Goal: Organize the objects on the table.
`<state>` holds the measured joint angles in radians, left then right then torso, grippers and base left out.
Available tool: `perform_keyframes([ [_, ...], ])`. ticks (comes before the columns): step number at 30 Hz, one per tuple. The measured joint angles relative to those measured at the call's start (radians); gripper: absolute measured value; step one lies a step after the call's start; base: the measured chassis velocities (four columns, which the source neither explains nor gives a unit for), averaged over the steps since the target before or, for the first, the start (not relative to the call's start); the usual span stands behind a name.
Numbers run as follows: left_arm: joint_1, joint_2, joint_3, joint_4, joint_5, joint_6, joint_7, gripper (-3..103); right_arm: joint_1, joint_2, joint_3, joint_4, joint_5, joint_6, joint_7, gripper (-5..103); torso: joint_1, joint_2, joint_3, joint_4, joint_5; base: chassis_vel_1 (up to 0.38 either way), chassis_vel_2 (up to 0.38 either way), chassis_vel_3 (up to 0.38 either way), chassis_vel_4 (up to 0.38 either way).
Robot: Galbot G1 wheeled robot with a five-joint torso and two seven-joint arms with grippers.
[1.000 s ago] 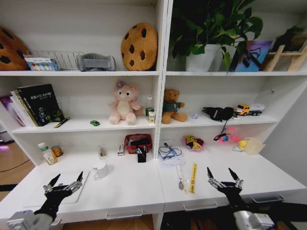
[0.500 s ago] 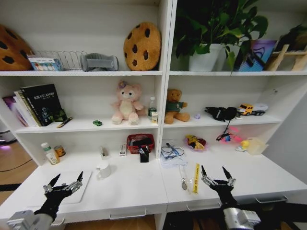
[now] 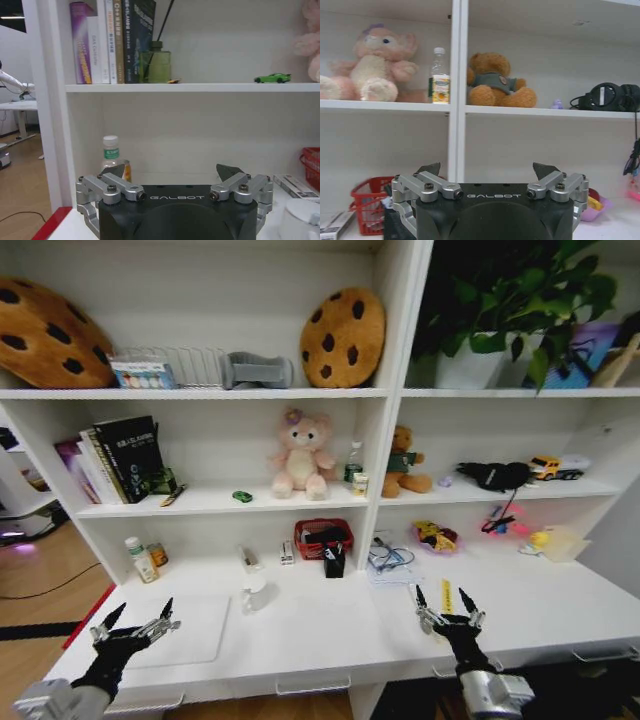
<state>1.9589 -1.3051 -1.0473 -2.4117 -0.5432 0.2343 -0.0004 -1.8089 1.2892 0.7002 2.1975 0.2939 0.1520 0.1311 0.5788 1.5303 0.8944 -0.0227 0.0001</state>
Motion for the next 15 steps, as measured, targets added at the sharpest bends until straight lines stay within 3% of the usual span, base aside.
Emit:
perform_keyframes([
  [11,0.000,0.000,0.000,0.000,0.000,0.000,-0.001,100,0.024,-0.009,-0.021,-0.022,0.017,0.012,0.004,100,0.001,0.000,0.000,0.0002,-0.0009,0.347,0.358,-0.340,-0.350],
  [14,0.000,0.000,0.000,0.000,0.000,0.000,-0.001,100,0.031,-0.011,-0.025,-0.028,0.025,0.021,0.009,100,0.000,0.000,0.000,-0.0003,0.0002,0.220,0.222,-0.243,-0.291],
  [15,0.000,0.000,0.000,0.000,0.000,0.000,-0.002,100,0.032,-0.012,-0.026,-0.029,0.026,0.025,0.013,100,0.000,0.000,0.000,0.0002,-0.0012,0.182,0.059,-0.079,-0.163],
])
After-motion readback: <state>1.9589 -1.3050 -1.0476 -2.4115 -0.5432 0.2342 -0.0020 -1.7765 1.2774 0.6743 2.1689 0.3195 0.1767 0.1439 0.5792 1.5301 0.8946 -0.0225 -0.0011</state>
